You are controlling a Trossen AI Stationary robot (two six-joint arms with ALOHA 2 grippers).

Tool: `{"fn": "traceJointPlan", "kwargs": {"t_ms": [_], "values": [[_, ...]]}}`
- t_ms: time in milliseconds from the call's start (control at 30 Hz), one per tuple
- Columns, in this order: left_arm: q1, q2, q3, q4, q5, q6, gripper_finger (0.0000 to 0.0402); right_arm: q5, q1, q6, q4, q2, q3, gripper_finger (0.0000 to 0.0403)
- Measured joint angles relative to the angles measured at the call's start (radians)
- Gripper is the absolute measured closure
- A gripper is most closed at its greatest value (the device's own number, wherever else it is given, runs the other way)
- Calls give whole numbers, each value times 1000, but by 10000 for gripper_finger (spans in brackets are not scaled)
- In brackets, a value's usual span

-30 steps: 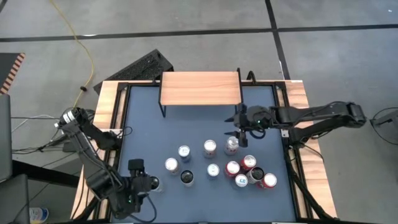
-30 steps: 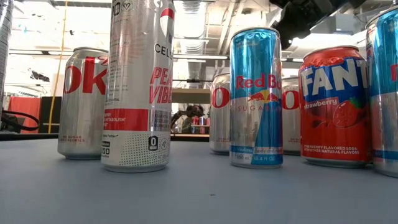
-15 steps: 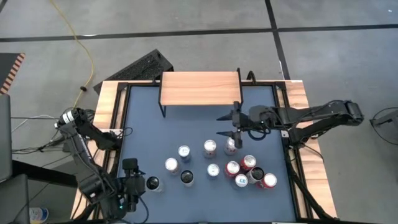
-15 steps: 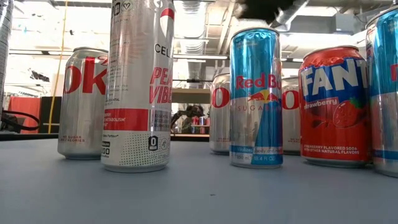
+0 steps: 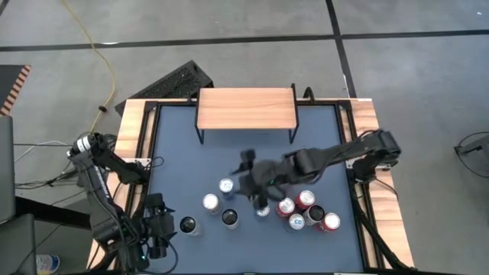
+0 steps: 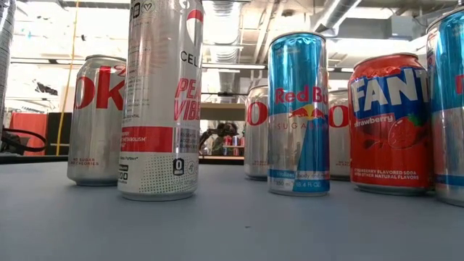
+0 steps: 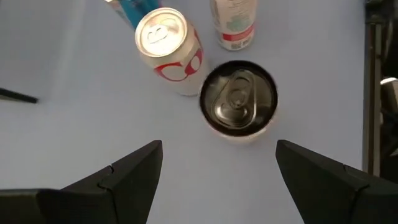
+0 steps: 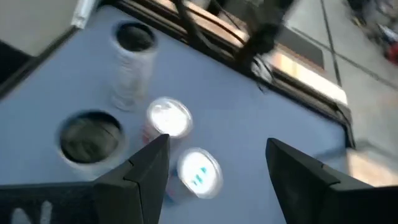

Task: Place canned beverage on shelf
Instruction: Put the bottom left black soda on the shelf

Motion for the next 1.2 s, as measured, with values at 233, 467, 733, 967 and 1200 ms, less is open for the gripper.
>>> {"fn": "traceJointPlan", "kwargs": {"t_ms": [233,467,733,967,1200], "values": [[-117,0,-141,107,-155,-216,97,2,35,-40,-43,97,116,149],[-188,0,-379,483,-283,-284,97,2,35,-39,-19,89,126,149],[-188,1,-596,739,-407,-298,97,2,38,-18,-4,87,126,149],[-188,1,-722,1036,-440,-142,97,2,43,-12,-7,87,125,149],[-188,3,-819,1227,-545,-13,97,2,40,-12,-7,87,125,149]]}}
